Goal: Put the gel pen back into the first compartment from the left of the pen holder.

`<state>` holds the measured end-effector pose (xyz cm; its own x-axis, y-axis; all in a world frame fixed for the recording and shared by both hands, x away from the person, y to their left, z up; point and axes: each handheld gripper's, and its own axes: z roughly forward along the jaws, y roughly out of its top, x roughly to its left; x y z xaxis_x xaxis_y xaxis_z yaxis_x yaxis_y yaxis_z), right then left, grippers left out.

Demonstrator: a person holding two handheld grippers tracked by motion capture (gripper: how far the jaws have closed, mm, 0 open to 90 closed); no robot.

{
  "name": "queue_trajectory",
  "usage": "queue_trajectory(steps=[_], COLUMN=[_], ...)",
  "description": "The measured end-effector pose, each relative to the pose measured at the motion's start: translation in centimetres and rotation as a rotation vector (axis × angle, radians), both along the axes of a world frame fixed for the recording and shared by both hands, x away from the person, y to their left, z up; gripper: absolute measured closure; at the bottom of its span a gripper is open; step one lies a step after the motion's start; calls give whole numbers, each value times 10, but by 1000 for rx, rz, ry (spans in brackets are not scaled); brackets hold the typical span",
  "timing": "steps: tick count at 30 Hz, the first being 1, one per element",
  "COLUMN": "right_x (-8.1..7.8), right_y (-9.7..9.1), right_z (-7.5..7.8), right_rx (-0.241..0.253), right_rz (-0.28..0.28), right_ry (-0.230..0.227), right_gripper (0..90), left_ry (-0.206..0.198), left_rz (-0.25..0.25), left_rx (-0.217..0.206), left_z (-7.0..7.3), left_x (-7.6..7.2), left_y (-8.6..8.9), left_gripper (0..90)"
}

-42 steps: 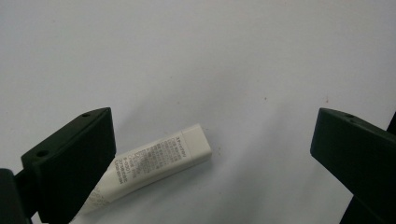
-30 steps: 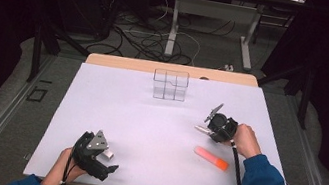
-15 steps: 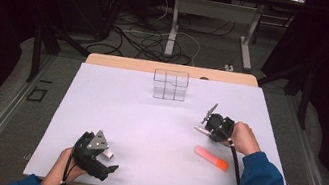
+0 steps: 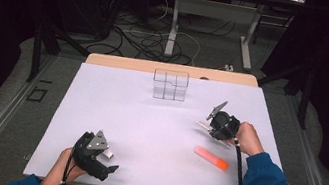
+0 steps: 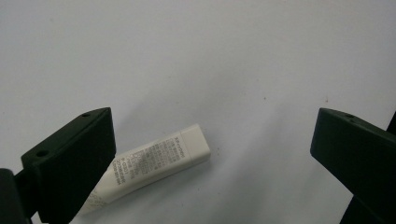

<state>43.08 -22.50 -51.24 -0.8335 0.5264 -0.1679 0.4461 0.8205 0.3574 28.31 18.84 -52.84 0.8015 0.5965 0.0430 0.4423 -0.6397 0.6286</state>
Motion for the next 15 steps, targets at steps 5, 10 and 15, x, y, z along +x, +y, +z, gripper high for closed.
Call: queue_trajectory(steps=[5, 10, 15], right_x=[-4, -8, -12], right_y=[-3, -5, -6], right_z=[6, 11, 15], right_rx=[68, 121, 177], right_rz=[-20, -37, -54], right_ry=[-21, -38, -58], right_gripper=[791, 791, 791], left_ry=[-1, -19, 1], left_rz=[-5, 6, -7], left_rx=[2, -9, 0], left_z=[0, -1, -1], left_x=[-1, -1, 0], left_y=[-1, -1, -1], left_gripper=[2, 3, 3])
